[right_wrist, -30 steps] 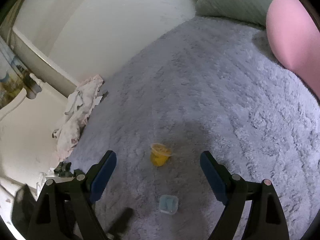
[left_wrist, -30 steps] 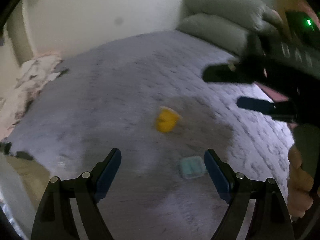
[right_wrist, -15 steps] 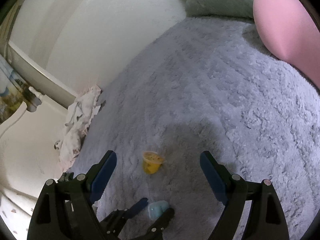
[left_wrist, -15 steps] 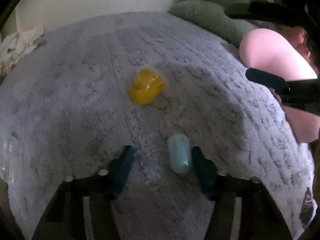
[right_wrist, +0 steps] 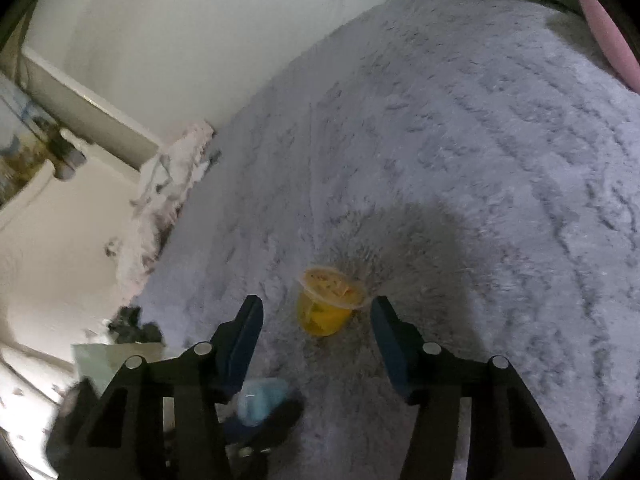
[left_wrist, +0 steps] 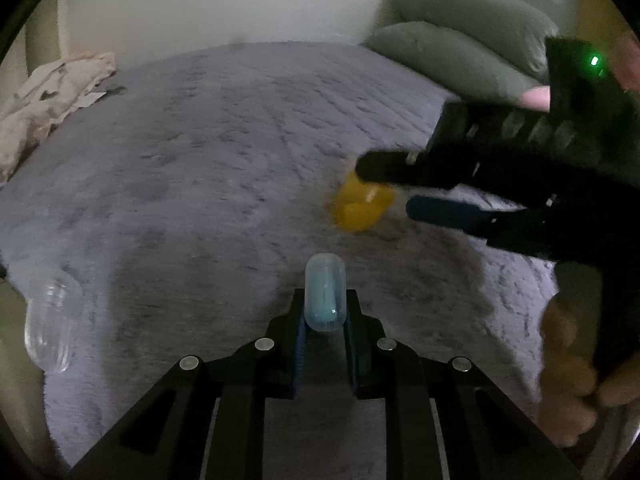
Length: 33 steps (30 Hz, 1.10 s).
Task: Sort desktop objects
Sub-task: 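Grasp the light-blue capsule with the left gripper while the right grasps an orange jelly cup, then carry capsule and jelly cup into the white paper bag and open both grippers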
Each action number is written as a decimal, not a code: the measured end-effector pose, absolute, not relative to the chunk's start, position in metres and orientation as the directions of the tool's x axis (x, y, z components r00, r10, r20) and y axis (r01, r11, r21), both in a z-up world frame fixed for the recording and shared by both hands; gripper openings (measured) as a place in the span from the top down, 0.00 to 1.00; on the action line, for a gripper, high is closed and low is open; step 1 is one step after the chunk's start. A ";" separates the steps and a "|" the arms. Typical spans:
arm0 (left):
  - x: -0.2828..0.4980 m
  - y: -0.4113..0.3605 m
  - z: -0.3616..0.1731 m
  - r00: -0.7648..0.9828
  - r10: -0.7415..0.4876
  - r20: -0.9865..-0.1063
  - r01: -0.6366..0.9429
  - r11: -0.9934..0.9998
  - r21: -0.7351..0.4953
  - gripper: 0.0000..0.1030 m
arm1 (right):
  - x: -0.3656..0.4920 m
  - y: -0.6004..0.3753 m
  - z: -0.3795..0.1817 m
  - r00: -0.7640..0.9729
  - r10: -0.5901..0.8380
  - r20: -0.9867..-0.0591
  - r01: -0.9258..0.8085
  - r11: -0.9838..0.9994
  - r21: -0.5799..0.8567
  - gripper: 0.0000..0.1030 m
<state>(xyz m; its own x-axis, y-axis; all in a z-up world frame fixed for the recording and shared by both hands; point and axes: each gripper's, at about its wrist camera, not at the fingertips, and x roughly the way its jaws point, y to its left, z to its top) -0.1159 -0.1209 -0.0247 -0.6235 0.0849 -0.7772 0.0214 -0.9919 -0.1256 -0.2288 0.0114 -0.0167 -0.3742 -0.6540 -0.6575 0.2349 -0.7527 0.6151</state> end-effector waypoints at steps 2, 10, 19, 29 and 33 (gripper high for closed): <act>-0.114 -0.125 -0.024 -0.623 0.080 -0.778 0.029 -0.992 -0.125 0.83 | -0.228 0.004 -0.021 -0.393 -0.633 -0.667 0.248 -0.771 0.586 0.47; -0.118 -0.129 -0.026 -0.622 0.048 -0.781 0.053 -0.993 -0.103 0.83 | -0.230 -0.022 -0.038 -0.462 -0.518 -0.720 0.277 -0.855 0.437 0.55; -0.117 -0.135 -0.016 -0.645 0.022 -0.764 0.058 -0.995 -0.077 0.83 | -0.222 -0.006 -0.032 -0.416 -0.605 -0.680 0.268 -0.795 0.544 0.55; -0.091 -0.137 0.040 -0.700 -0.092 -0.708 0.104 -0.994 0.025 0.83 | -0.194 0.003 0.037 -0.348 -0.763 -0.545 0.377 -0.646 0.663 0.55; -0.073 -0.142 0.066 -0.723 -0.159 -0.672 0.153 -0.986 0.068 0.83 | -0.172 -0.008 0.067 -0.333 -0.790 -0.514 0.457 -0.613 0.645 0.55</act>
<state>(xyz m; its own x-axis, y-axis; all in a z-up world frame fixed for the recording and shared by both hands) -0.0734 -0.1417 0.0656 -0.7232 -0.1586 -0.6722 0.1527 -0.9859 0.0683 -0.1717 -0.0081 0.0673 -0.3332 -0.7901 -0.5145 0.4570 -0.6126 0.6449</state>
